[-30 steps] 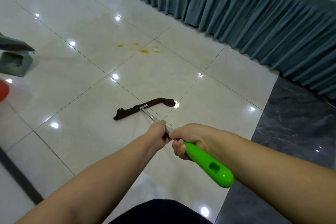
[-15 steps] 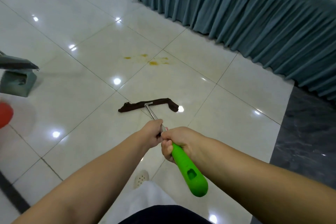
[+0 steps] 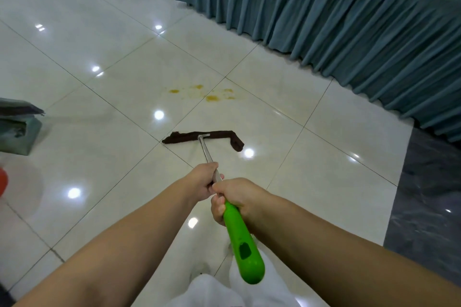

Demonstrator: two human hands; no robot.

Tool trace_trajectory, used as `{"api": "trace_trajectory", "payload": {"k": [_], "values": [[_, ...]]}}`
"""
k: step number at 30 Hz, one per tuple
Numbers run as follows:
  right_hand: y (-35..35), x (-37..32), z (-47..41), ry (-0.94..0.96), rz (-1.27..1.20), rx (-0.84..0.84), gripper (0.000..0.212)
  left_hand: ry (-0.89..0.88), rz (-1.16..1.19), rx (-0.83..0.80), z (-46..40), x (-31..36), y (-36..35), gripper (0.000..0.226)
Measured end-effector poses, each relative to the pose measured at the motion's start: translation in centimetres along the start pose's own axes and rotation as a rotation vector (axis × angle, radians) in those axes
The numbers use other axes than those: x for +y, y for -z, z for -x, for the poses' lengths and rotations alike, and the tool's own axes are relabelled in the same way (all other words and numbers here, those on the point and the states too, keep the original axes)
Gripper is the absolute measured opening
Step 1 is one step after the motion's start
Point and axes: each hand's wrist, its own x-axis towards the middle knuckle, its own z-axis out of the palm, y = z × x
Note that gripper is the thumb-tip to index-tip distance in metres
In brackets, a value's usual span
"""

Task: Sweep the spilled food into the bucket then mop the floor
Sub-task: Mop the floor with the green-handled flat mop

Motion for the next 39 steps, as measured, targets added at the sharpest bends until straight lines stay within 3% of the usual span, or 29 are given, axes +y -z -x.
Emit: {"api": "trace_trajectory", "payload": {"k": [2,7,9,13,21,29,39], "values": [[-0.4,-2.0,-0.8,0.002,0.024,0.015,0.035,-0.013,0.027,0.032,-1.0,1.7,-0.5,0.035],[-0.8,-8.8,-3.0,0.018,0.046,-0.016,0.045,-0.033,0.014,0.104,-4.0,7.1,-3.0,0.017],[-0.3,-12.0,-4.0,0.017,0.067,-0.033,0.041,-0.028,0.013,0.114,-5.5,9.5,-4.5,0.017],[1.8,-18.1,-5.0,0.025,0.106,-0.089,0.008,-0.020,-0.022,0.131,-9.3,13.4,-8.0,0.036],[5.6,-27.1,-8.7,0.112,0.086,-0.090,0.027,-0.037,-0.055,0.190,-16.8,19.0,-14.1,0.048],[10.1,-33.5,-7.7,0.117,0.043,-0.127,0.026,-0.036,-0.004,0.119,-19.6,21.9,-20.5,0.045],[14.5,-36.1,-0.8,0.104,0.185,0.030,0.026,0.014,0.035,-0.027,-16.5,20.7,-27.9,0.044]]}}
